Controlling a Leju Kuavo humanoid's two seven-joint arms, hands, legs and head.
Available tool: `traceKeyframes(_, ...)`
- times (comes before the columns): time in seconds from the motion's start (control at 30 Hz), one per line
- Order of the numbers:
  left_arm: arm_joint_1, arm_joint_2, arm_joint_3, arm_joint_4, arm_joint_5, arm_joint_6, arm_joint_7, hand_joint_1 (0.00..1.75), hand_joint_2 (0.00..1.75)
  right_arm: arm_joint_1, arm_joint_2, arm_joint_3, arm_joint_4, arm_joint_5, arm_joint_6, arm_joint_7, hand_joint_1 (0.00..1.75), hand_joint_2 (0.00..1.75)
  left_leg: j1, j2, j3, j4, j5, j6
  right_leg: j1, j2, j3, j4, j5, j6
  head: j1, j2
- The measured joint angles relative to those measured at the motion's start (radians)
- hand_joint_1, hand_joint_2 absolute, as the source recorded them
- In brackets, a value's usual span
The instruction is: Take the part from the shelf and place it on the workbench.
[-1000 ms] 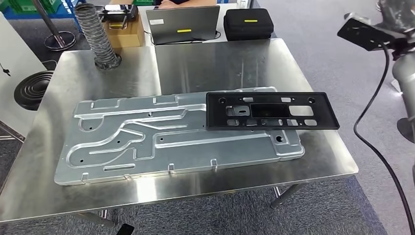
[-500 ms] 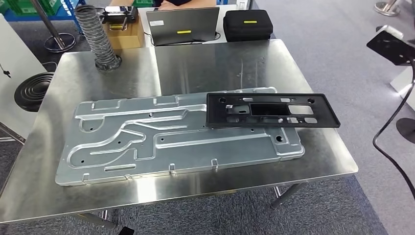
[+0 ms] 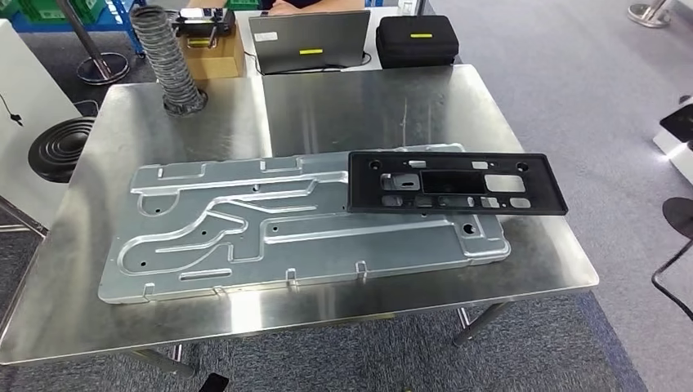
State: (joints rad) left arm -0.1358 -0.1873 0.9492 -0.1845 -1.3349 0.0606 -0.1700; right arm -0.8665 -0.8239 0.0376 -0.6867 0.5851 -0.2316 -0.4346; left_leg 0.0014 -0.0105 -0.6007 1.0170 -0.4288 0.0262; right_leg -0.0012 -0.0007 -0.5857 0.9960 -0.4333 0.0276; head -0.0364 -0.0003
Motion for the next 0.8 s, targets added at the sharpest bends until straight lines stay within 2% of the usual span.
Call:
traceKeyframes(0.07, -0.002, -0.002, 0.000, 0.000, 0.001, -0.001, 0.000, 0.00, 0.00, 0.026, -0.002, -0.034, 0.005, 0.009, -0.006, -0.002, 0.00, 0.00, -0.001, 0.002, -0.006, 0.017, -0.016, -0.011, -0.005, -0.002, 0.003, -0.009, 0.006, -0.012, 0.000, 0.000)
traceKeyframes(0.1, -0.003, -0.002, 0.000, 0.000, 0.002, -0.001, 0.000, 0.00, 0.00, 0.036, -0.002, -0.052, 0.008, 0.014, -0.008, -0.002, 0.00, 0.00, -0.002, 0.002, -0.020, 0.051, -0.040, -0.015, -0.009, -0.003, 0.004, -0.014, 0.010, -0.017, 0.000, 0.000)
traceKeyframes(0.17, -0.005, -0.002, 0.000, 0.000, 0.004, -0.001, 0.000, 0.00, 0.00, 0.058, -0.002, -0.085, 0.015, 0.027, -0.012, -0.004, 0.00, 0.00, 0.000, 0.004, -0.073, 0.177, -0.111, -0.022, -0.010, -0.005, 0.003, -0.016, 0.012, -0.022, 0.000, 0.000)
traceKeyframes(0.2, -0.005, -0.002, 0.000, 0.000, 0.005, -0.001, 0.000, 0.00, 0.00, 0.068, -0.001, -0.099, 0.018, 0.034, -0.013, -0.004, 0.00, 0.00, 0.001, 0.004, -0.099, 0.241, -0.139, -0.024, -0.010, -0.005, 0.001, -0.015, 0.012, -0.023, 0.000, 0.000)
traceKeyframes(0.23, -0.005, -0.002, 0.000, 0.000, 0.006, -0.001, 0.000, 0.00, 0.00, 0.078, -0.001, -0.112, 0.022, 0.039, -0.013, -0.005, 0.00, 0.00, 0.001, 0.004, -0.115, 0.281, -0.150, -0.025, -0.009, -0.005, 0.000, -0.013, 0.012, -0.023, 0.000, 0.000)
traceKeyframes(0.27, -0.005, -0.002, 0.000, 0.000, 0.006, -0.001, 0.000, 0.00, 0.00, 0.086, 0.000, -0.124, 0.026, 0.043, -0.014, -0.006, 0.00, 0.00, 0.001, 0.004, -0.111, 0.279, -0.140, -0.025, -0.009, -0.005, -0.002, -0.011, 0.012, -0.023, 0.000, 0.000)
traceKeyframes(0.3, -0.005, -0.002, 0.000, 0.000, 0.007, -0.001, 0.000, 0.00, 0.00, 0.092, 0.000, -0.134, 0.030, 0.046, -0.014, -0.006, 0.00, 0.00, 0.001, 0.004, -0.087, 0.236, -0.113, -0.023, -0.009, -0.005, -0.003, -0.007, 0.012, -0.022, 0.000, 0.000)
traceKeyframes(0.37, -0.007, -0.002, -0.001, 0.000, 0.007, -0.001, 0.001, 0.00, 0.00, 0.101, 0.000, -0.150, 0.037, 0.050, -0.017, -0.006, 0.00, 0.00, -0.001, 0.004, -0.013, 0.093, -0.053, -0.013, -0.007, -0.004, -0.005, 0.000, 0.009, -0.019, 0.000, 0.000)
traceKeyframes(0.4, -0.009, -0.001, -0.001, 0.000, 0.008, -0.001, 0.001, 0.00, 0.00, 0.103, 0.000, -0.157, 0.040, 0.053, -0.019, -0.006, 0.00, 0.00, -0.002, 0.004, 0.015, 0.038, -0.035, -0.008, -0.006, -0.003, -0.007, 0.003, 0.008, -0.015, 0.000, 0.000)
traceKeyframes(0.43, -0.010, -0.001, -0.001, 0.000, 0.009, -0.001, 0.002, 0.00, 0.00, 0.107, 0.001, -0.164, 0.043, 0.057, -0.021, -0.007, 0.00, 0.00, -0.004, 0.004, 0.029, 0.007, -0.029, -0.004, -0.005, -0.003, -0.009, 0.005, 0.009, -0.011, 0.000, 0.000)
traceKeyframes(0.53, -0.010, -0.002, -0.004, 0.000, 0.012, -0.001, 0.002, 0.00, 0.00, 0.128, 0.002, -0.187, 0.051, 0.062, -0.029, -0.013, 0.00, 0.00, -0.005, 0.004, 0.031, -0.008, -0.020, 0.008, -0.009, -0.003, -0.013, 0.003, 0.013, 0.006, 0.000, 0.000)
traceKeyframes(0.6, -0.011, -0.002, -0.007, 0.000, 0.013, -0.001, 0.002, 0.00, 0.00, 0.142, 0.002, -0.207, 0.058, 0.062, -0.038, -0.017, 0.00, 0.00, -0.001, 0.004, 0.031, -0.020, -0.009, 0.018, -0.013, -0.002, -0.028, 0.038, -0.015, 0.018, 0.000, 0.000)
traceKeyframes(0.63, -0.012, -0.003, -0.008, 0.000, 0.013, -0.001, 0.002, 0.00, 0.00, 0.147, 0.002, -0.217, 0.061, 0.061, -0.042, -0.019, 0.00, 0.00, 0.001, 0.005, 0.030, -0.023, -0.005, 0.021, -0.015, -0.002, -0.047, 0.082, -0.044, 0.023, 0.000, 0.000)
traceKeyframes(0.7, -0.010, -0.004, -0.008, 0.000, 0.013, -0.001, 0.001, 0.00, 0.00, 0.160, 0.004, -0.233, 0.069, 0.061, -0.046, -0.022, 0.00, 0.00, 0.001, 0.005, 0.025, -0.023, -0.002, 0.023, -0.019, -0.001, -0.106, 0.216, -0.109, 0.035, 0.000, 0.000)
traceKeyframes(0.73, -0.009, -0.005, -0.009, 0.000, 0.013, -0.001, 0.001, 0.00, 0.00, 0.169, 0.006, -0.239, 0.073, 0.060, -0.046, -0.023, 0.00, 0.00, 0.001, 0.005, 0.023, -0.023, -0.001, 0.022, -0.023, -0.002, -0.126, 0.265, -0.124, 0.039, 0.000, 0.000)
traceKeyframes(0.77, -0.008, -0.005, -0.009, 0.000, 0.013, -0.001, 0.001, 0.00, 0.00, 0.180, 0.008, -0.245, 0.077, 0.057, -0.047, -0.025, 0.00, 0.00, 0.001, 0.005, 0.022, -0.021, -0.001, 0.022, -0.026, -0.002, -0.132, 0.282, -0.122, 0.043, 0.000, 0.000)
traceKeyframes(0.8, -0.008, -0.006, -0.009, 0.000, 0.014, -0.001, 0.000, 0.00, 0.00, 0.191, 0.009, -0.253, 0.080, 0.053, -0.047, -0.028, 0.00, 0.00, 0.002, 0.004, 0.021, -0.019, -0.001, 0.020, -0.030, -0.002, -0.115, 0.253, -0.100, 0.045, 0.000, 0.000)
